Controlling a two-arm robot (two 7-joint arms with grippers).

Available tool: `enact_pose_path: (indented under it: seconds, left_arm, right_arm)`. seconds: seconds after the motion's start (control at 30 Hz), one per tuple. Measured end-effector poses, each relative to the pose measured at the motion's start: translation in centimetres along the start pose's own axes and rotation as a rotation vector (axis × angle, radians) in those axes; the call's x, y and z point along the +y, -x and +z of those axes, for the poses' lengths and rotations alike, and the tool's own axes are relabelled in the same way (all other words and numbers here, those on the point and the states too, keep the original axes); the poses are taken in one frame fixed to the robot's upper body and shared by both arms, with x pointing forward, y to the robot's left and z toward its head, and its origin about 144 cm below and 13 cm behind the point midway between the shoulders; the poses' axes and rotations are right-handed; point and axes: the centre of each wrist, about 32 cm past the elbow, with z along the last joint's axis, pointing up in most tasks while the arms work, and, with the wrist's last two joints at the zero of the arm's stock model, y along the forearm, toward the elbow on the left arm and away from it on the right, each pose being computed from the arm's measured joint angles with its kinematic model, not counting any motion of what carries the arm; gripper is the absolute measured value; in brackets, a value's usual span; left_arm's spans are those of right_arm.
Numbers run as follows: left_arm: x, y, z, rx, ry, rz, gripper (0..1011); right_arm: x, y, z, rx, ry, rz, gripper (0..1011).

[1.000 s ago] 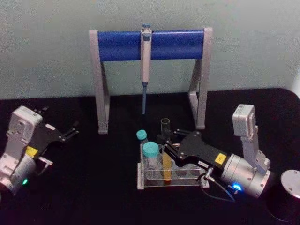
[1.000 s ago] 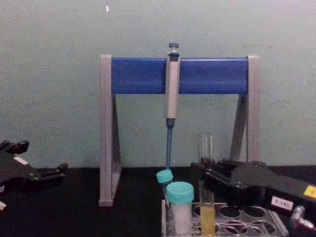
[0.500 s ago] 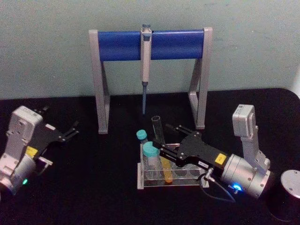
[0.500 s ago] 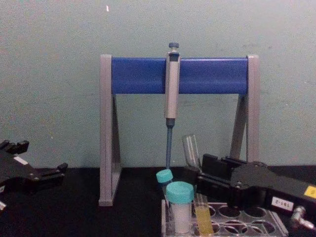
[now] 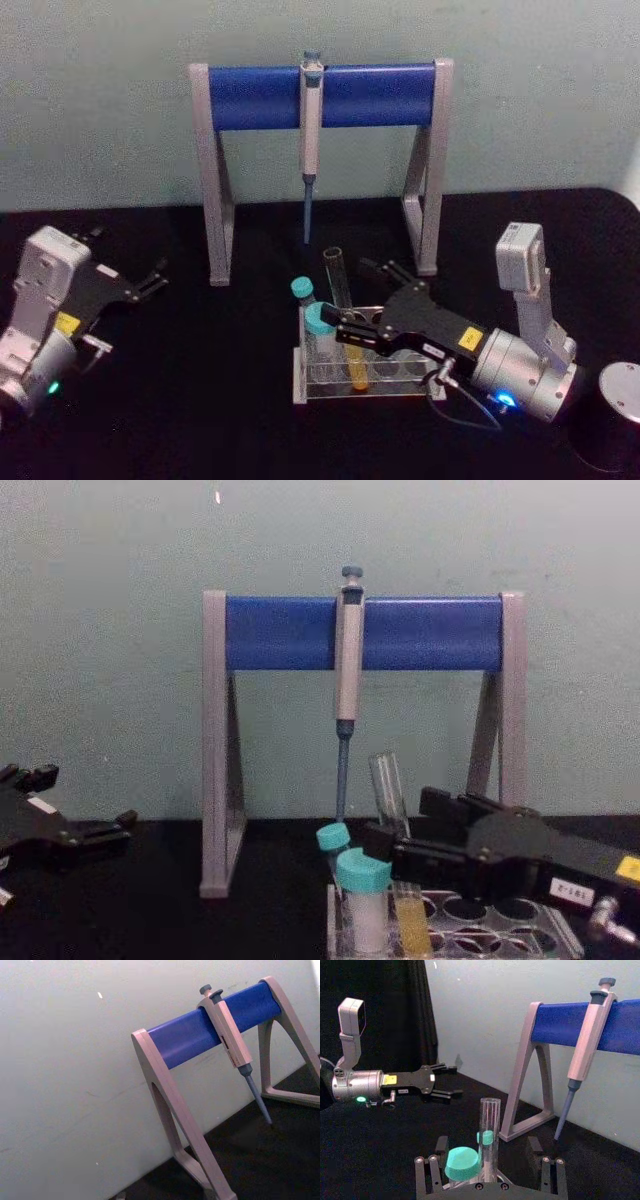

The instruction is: Pick up the test tube from the test tube rack, shake it, then place it back into the test tube rack.

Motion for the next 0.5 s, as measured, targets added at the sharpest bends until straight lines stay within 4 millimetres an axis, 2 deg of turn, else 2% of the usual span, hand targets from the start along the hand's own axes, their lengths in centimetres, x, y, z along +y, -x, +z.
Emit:
enact_pose_path:
  seconds: [0.5]
  left_arm:
    - [0.00,0.00,0.00,0.000,0.000,0.000,1001]
  right_arm:
    - [-0.05,-0.02,0.50,-0.013,-0.017,0.005,1000]
